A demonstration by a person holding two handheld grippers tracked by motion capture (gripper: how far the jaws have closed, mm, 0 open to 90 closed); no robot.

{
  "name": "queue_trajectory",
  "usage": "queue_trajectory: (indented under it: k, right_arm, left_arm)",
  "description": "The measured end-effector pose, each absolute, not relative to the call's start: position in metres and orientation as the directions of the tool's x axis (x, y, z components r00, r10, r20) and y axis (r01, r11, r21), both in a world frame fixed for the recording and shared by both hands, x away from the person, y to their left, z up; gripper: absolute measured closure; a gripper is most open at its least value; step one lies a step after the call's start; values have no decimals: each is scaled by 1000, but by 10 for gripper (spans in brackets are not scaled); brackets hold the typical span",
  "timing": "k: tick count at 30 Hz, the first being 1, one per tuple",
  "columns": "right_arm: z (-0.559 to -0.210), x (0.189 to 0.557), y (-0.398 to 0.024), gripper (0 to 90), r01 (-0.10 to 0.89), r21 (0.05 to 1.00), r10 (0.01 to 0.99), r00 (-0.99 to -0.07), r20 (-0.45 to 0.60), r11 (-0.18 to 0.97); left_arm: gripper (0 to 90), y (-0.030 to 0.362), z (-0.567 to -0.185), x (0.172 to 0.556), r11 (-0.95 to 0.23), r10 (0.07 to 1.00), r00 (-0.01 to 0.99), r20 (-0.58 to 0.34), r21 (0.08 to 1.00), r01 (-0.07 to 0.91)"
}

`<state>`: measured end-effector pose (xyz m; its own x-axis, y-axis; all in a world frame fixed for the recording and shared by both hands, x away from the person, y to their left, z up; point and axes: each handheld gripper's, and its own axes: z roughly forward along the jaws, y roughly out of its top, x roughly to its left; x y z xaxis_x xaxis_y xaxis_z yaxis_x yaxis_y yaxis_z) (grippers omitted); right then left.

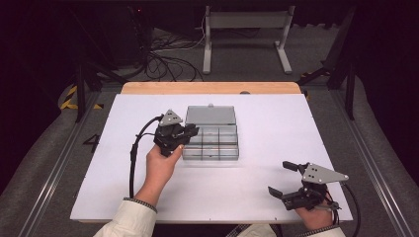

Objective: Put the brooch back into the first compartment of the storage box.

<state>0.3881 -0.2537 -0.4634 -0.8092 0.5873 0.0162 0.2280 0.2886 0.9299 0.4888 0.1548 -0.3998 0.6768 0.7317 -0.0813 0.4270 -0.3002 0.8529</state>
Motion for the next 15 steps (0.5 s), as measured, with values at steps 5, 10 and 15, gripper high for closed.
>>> queue_trajectory:
  k: [5, 10, 15]
  right_arm:
    - [-463, 388, -254, 23, 227, 930, 586, -810, 16, 289]
    - [-463, 388, -254, 23, 227, 930, 585, -811, 16, 290]
    - [-463, 388, -254, 24, 227, 930, 585, -811, 18, 287]
  left_arm:
    - [780, 153, -402, 495, -305, 742, 666, -72, 849, 432]
    - [780, 151, -403, 500, -302, 752, 655, -71, 847, 438]
    - [780, 148, -405, 504, -296, 767, 638, -72, 842, 450]
